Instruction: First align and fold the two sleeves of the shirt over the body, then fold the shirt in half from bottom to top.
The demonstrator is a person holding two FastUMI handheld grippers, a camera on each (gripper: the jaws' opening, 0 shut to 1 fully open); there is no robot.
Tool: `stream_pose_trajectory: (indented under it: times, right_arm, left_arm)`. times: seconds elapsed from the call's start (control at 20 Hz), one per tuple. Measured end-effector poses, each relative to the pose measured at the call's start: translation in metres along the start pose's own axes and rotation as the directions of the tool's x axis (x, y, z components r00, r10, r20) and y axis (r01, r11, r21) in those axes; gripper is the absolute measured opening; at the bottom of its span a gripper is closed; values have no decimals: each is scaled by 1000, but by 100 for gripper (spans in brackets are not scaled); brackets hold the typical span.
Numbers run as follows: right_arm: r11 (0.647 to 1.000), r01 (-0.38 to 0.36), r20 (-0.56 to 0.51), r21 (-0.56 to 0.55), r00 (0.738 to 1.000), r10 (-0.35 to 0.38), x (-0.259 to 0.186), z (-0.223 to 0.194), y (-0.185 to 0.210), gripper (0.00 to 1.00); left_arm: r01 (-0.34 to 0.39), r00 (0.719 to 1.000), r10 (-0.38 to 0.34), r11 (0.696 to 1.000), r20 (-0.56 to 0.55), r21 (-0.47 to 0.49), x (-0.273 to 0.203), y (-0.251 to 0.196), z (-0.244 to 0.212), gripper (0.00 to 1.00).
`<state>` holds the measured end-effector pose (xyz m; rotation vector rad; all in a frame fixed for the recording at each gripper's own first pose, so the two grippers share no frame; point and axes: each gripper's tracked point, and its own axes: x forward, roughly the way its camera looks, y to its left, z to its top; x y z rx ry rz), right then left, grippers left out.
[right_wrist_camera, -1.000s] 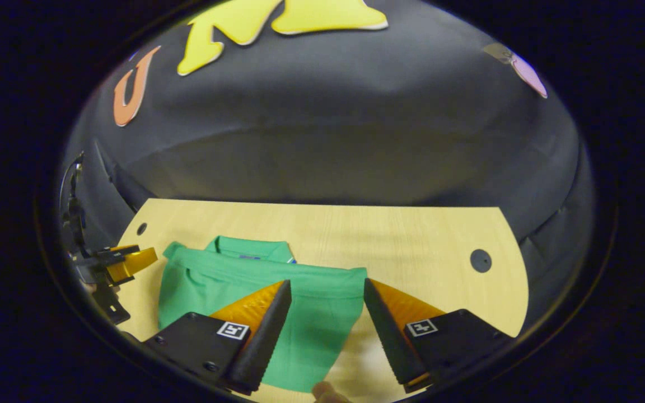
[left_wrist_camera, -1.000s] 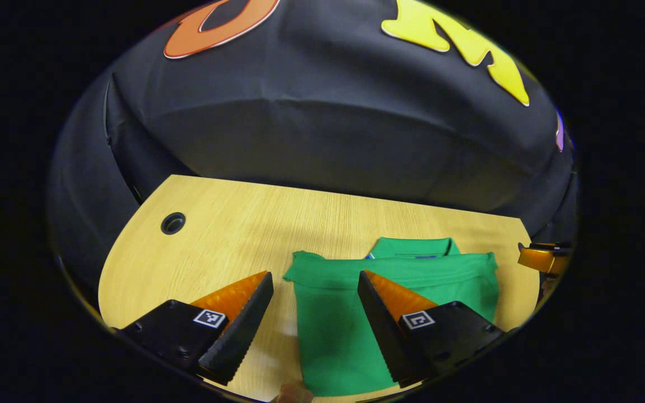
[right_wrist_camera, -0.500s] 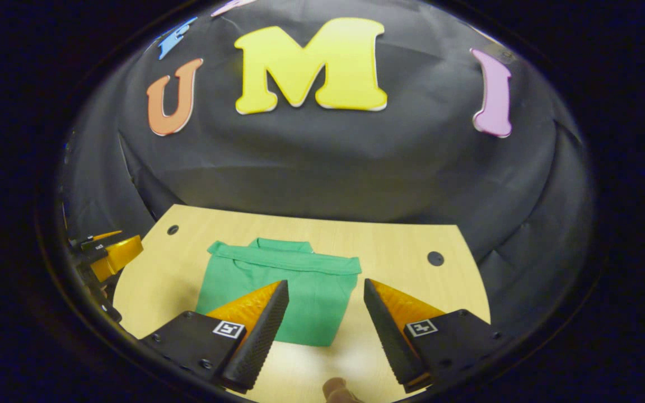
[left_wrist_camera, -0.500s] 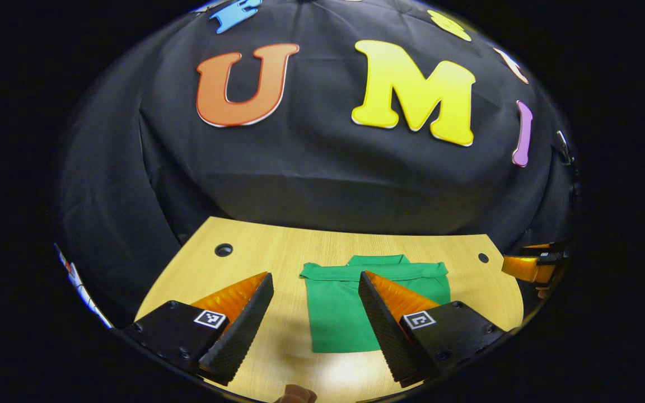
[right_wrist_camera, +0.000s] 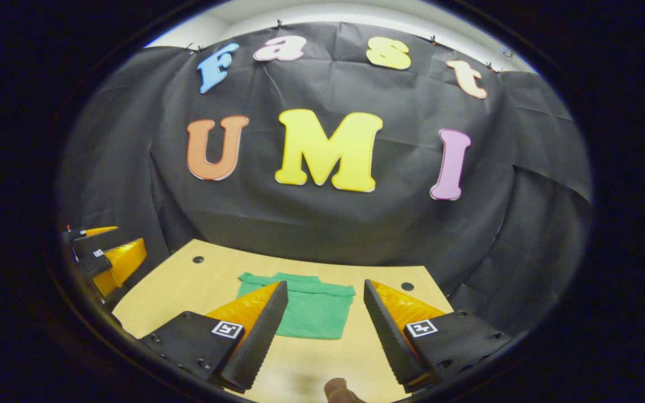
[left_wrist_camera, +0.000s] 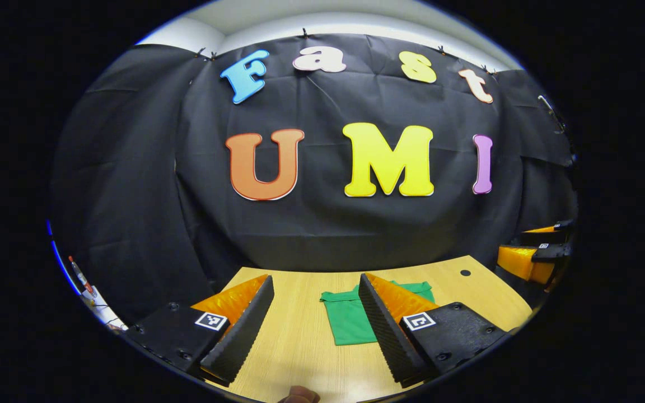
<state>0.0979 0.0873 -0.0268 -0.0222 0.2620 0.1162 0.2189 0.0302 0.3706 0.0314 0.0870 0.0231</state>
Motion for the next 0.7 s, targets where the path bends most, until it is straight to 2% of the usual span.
stream_pose_trajectory:
  times: [0.1, 0.15, 0.35, 0.7]
  right_arm:
    - [1000, -19, 34, 19, 999, 18, -24, 1, 14, 91]
    - [1000, -22, 47, 22, 999, 21, -32, 3, 18, 95]
    - [999, -36, 59, -9, 998, 37, -48, 2, 30, 93]
    - [999, -33, 30, -1, 999, 33, -56, -8, 35, 95]
  left_arm:
    - [6, 1000, -5, 1000, 24, -18, -21, 1, 4, 100]
    - [17, 999, -17, 1000, 33, -15, -28, -2, 6, 98]
    - [46, 997, -46, 999, 61, 7, -37, -3, 14, 98]
    - [71, 997, -70, 997, 36, -18, -41, -5, 1, 98]
